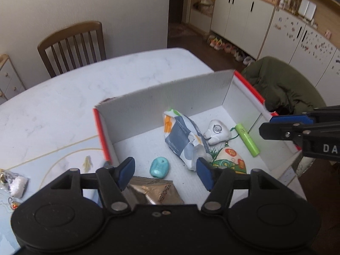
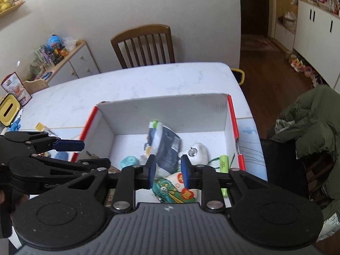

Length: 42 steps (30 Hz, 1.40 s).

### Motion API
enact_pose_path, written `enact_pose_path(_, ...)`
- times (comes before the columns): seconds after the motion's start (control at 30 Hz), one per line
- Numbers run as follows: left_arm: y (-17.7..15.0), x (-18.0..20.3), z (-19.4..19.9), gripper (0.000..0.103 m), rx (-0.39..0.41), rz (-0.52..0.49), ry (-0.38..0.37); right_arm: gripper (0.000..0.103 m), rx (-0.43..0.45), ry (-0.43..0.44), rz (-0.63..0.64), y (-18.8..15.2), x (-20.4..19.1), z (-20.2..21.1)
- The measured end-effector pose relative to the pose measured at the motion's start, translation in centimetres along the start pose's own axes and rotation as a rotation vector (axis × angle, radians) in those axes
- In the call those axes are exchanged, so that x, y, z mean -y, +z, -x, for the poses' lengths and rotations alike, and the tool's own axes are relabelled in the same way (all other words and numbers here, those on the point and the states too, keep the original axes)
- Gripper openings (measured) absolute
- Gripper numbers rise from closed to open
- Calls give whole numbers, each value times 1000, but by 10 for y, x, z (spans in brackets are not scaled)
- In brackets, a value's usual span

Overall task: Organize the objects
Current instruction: 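Withdraw both tools from the box back toward the remaining items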

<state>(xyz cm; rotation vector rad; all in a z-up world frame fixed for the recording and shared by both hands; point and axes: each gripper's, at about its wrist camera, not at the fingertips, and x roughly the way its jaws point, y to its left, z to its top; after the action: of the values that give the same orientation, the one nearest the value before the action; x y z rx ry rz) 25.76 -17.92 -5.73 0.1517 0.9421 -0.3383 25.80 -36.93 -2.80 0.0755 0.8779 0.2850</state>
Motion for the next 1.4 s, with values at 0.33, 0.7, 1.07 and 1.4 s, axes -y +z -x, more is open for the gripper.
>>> enact_pose_path(0.33, -29, -38, 55, 73, 94, 43, 15, 30, 49, 63, 62, -12, -47, 24)
enact_pose_path(0.7, -65, -104, 89, 80, 126, 118, 55, 57, 77, 124, 111, -23, -117, 24)
enact_pose_path(1.07, -96, -181, 104, 89, 138, 176, 99, 64, 21, 155, 137, -33, -191, -4)
enact_pose_path(1.4, -119, -246, 98, 102, 107, 211, 141, 79, -21, 150, 178, -41, -259, -42)
